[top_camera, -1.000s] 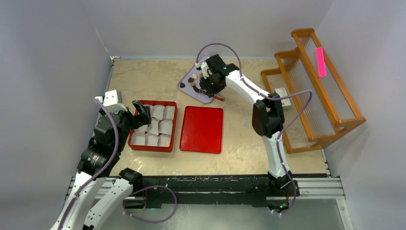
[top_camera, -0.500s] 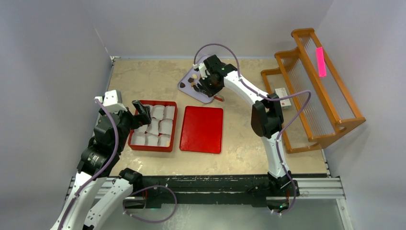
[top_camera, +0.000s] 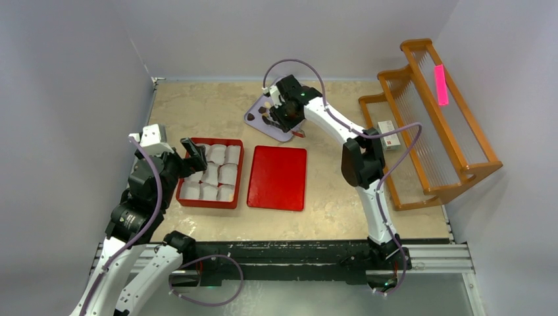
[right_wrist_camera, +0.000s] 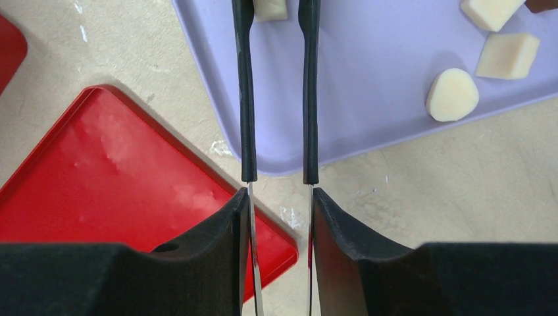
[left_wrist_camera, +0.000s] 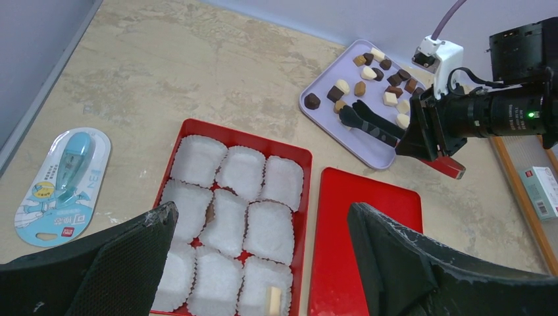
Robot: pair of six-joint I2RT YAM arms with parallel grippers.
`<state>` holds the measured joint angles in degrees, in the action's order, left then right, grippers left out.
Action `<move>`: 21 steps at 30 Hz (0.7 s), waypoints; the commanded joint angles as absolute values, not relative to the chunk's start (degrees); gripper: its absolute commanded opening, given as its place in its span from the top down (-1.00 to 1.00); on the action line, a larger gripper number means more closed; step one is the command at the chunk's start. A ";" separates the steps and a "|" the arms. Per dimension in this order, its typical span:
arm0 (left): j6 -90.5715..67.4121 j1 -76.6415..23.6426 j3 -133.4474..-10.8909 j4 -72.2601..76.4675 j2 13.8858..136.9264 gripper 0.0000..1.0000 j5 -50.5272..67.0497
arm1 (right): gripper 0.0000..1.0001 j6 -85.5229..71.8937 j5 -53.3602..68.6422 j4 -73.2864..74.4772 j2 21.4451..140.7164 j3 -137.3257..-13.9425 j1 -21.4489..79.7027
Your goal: Pack the chocolate
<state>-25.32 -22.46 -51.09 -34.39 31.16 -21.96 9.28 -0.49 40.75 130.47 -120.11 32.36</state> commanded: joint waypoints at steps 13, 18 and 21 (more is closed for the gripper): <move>-24.52 -21.97 -51.31 -32.78 31.02 -1.00 -23.38 | 0.43 9.54 -2.04 41.54 129.35 -120.92 33.57; -24.52 -21.97 -51.27 -32.78 31.05 -1.00 -23.51 | 0.50 7.69 -1.41 40.37 126.31 -118.13 33.57; -24.52 -21.97 -51.31 -32.78 30.98 -1.00 -23.64 | 0.53 6.49 -0.57 39.72 124.67 -116.77 33.57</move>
<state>-25.30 -22.46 -51.09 -34.39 31.05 -22.79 8.54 -0.91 40.56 130.91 -117.71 33.36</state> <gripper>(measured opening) 0.998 0.320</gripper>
